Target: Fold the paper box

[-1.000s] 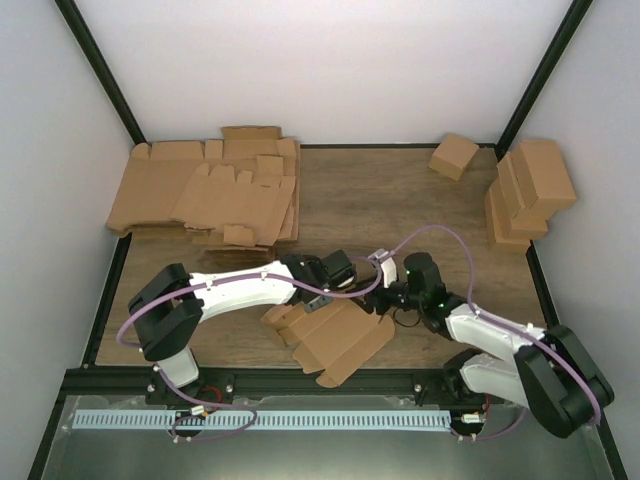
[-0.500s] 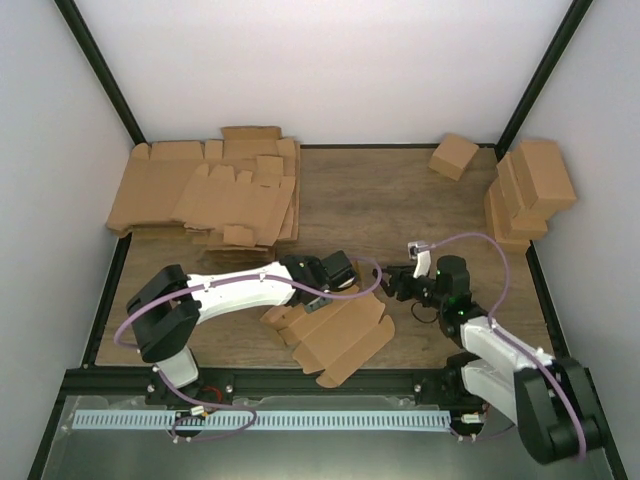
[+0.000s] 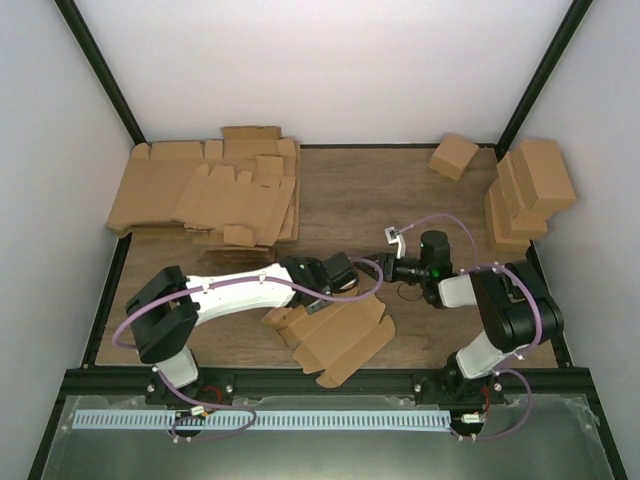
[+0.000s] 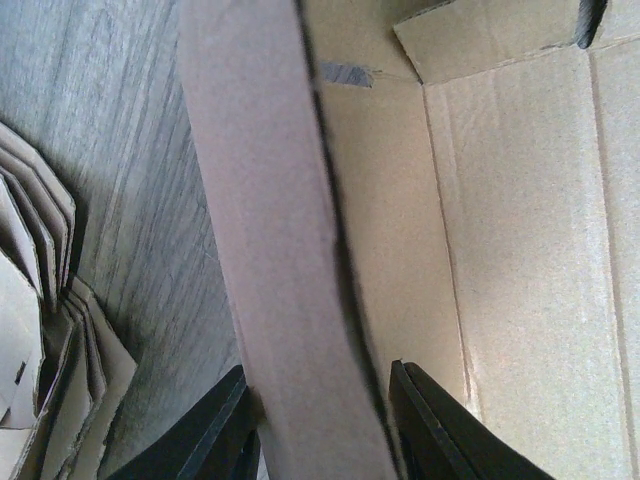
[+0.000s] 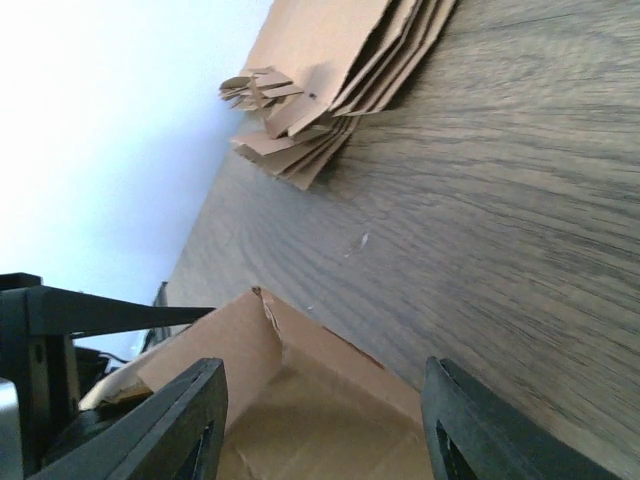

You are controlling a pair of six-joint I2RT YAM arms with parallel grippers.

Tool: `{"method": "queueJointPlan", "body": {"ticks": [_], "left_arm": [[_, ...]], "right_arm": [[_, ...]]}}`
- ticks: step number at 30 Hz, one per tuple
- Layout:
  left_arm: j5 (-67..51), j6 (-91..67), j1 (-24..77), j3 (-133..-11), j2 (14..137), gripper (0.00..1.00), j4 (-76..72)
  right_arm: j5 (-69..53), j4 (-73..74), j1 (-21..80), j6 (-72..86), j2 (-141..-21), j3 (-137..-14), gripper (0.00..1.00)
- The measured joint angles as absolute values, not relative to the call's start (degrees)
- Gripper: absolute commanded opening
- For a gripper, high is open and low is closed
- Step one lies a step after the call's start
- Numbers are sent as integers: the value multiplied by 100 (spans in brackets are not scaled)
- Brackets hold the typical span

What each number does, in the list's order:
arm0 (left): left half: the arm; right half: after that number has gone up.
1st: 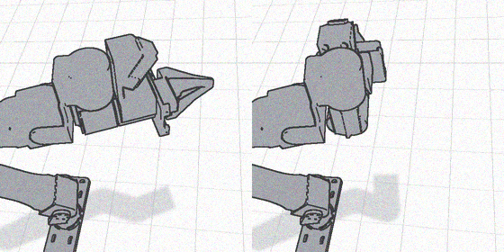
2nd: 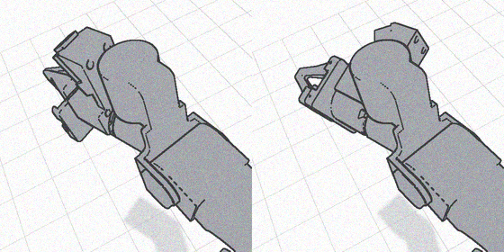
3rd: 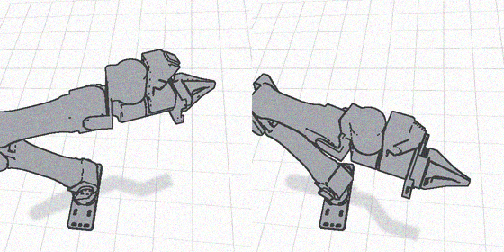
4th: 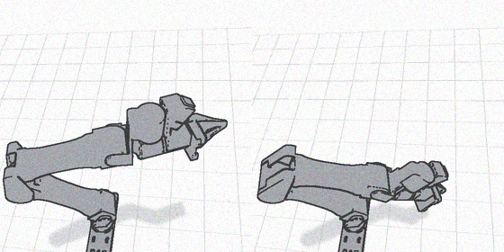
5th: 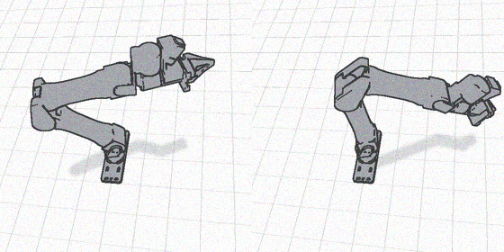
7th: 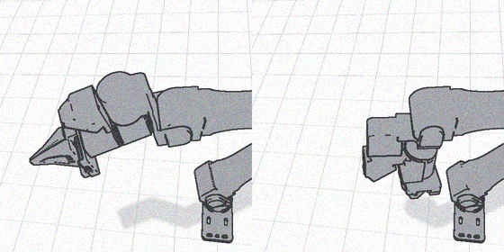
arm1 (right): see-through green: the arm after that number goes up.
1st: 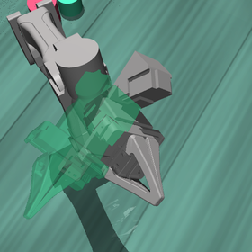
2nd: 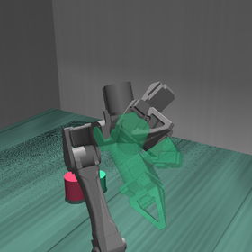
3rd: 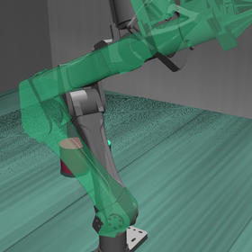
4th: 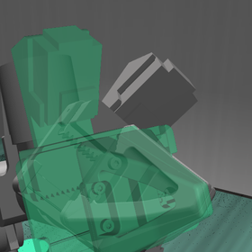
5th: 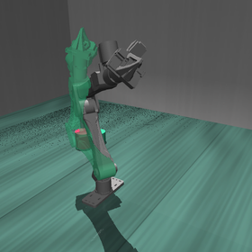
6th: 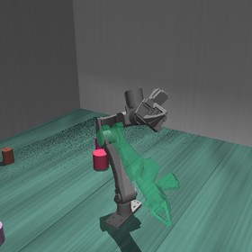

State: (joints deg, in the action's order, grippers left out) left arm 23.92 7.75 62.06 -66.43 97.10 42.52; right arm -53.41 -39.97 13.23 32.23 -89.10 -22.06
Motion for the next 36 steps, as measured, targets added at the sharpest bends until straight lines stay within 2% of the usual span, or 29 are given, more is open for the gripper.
{"method": "queueJointPlan", "body": {"ticks": [5,15,17,21,28,31,36], "left_arm": [[2394,779,6235,-6643,9710,37,4248],[2528,781,6324,-6643,9712,35,4248],[2556,781,6346,-6643,9712,35,4248],[2598,786,6407,-6643,9712,34,4248],[2696,792,6517,-6641,9723,34,4246],[2727,797,6560,-6637,9732,34,4241],[2738,825,6674,-6584,9732,34,4158]], "right_arm": [[-5848,-4257,1323,3319,-9100,-2314,47],[-6152,-4250,1374,3044,-8532,-1732,44],[-6143,-4265,1415,3035,-8464,-1608,45],[-5999,-4296,1551,2932,-8259,-1343,54],[-5520,-4521,2036,2615,-8075,-1096,55],[-5229,-4733,2141,2526,-8036,-947,61],[-4729,-4932,2200,2399,-7745,-617,65]]}}
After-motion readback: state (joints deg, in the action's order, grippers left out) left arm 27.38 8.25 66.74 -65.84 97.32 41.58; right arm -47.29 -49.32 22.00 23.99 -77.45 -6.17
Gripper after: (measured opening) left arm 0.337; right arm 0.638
